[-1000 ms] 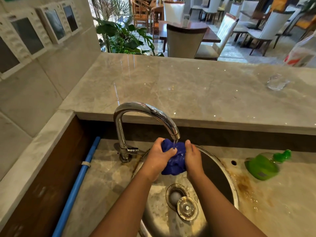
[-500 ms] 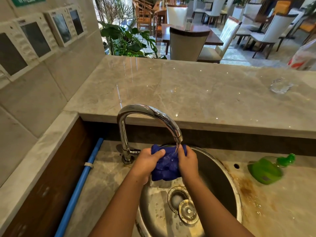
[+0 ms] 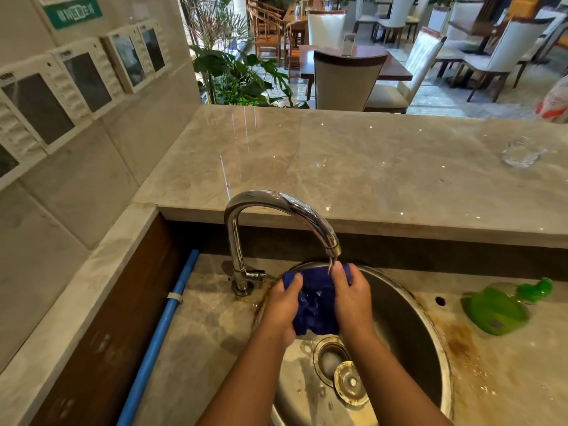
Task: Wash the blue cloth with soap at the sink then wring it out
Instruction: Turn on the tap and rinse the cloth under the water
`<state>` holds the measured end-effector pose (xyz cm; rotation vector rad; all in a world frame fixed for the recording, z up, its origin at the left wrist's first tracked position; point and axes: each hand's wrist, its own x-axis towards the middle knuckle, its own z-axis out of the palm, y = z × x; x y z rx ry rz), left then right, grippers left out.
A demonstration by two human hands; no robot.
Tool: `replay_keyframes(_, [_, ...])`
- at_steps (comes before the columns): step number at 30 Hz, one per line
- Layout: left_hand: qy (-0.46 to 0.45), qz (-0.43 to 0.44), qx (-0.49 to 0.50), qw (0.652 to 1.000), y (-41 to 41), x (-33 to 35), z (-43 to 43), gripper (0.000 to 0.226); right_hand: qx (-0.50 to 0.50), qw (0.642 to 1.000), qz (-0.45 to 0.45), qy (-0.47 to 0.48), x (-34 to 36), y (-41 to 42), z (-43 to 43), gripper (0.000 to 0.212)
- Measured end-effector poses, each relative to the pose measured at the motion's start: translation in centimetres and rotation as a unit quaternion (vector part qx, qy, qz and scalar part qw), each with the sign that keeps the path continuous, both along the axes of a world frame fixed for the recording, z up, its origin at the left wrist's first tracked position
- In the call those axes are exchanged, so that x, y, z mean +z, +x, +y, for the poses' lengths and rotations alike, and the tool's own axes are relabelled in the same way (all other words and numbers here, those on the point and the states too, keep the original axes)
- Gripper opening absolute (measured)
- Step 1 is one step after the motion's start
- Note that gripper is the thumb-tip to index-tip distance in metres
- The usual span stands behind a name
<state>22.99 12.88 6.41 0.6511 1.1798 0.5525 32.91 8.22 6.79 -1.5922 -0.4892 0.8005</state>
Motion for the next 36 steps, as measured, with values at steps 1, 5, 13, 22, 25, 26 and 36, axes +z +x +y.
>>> replay_keyframes(1, [-0.009, -0.01, 0.011, 1.0, 0.5, 0.1, -0.2, 0.023, 0.015, 0.999, -0.033, 0.012, 0.7, -0.5, -0.2, 0.027])
replay_keyframes(5, [-0.024, -0.028, 0.022, 0.999, 2.6, 0.4, -0.2, 0.035, 0.021, 0.992, -0.119, 0.031, 2.1, -3.0, -1.1, 0.023])
replay_keyframes(13, [-0.077, -0.162, 0.022, 0.984, 2.7, 0.7, -2.2, 0.037, 0.062, 0.946, -0.313, -0.05, 0.7, -2.1, 0.1, 0.029])
replay_keyframes(22, [-0.085, -0.129, 0.058, 0.986, 2.1, -0.7, -0.9, 0.04, 0.017, 0.942, -0.306, -0.139, -1.7, 1.3, 1.2, 0.028])
replay_keyframes(25, [-0.03, -0.127, 0.058, 0.99, 2.0, -0.6, -0.9, 0.044, 0.005, 0.958, -0.25, -0.139, -2.3, 2.0, 1.1, 0.028])
replay_keyframes(26, [-0.014, -0.119, 0.059, 0.991, 2.0, -0.5, -1.0, 0.044, 0.003, 0.962, -0.239, -0.13, -2.2, 2.0, 0.9, 0.026])
replay_keyframes(36, [-0.03, -0.05, 0.031, 0.998, 3.6, 0.9, -0.3, 0.048, 0.01, 0.978, -0.2, 0.058, 0.8, -2.4, -1.0, 0.024])
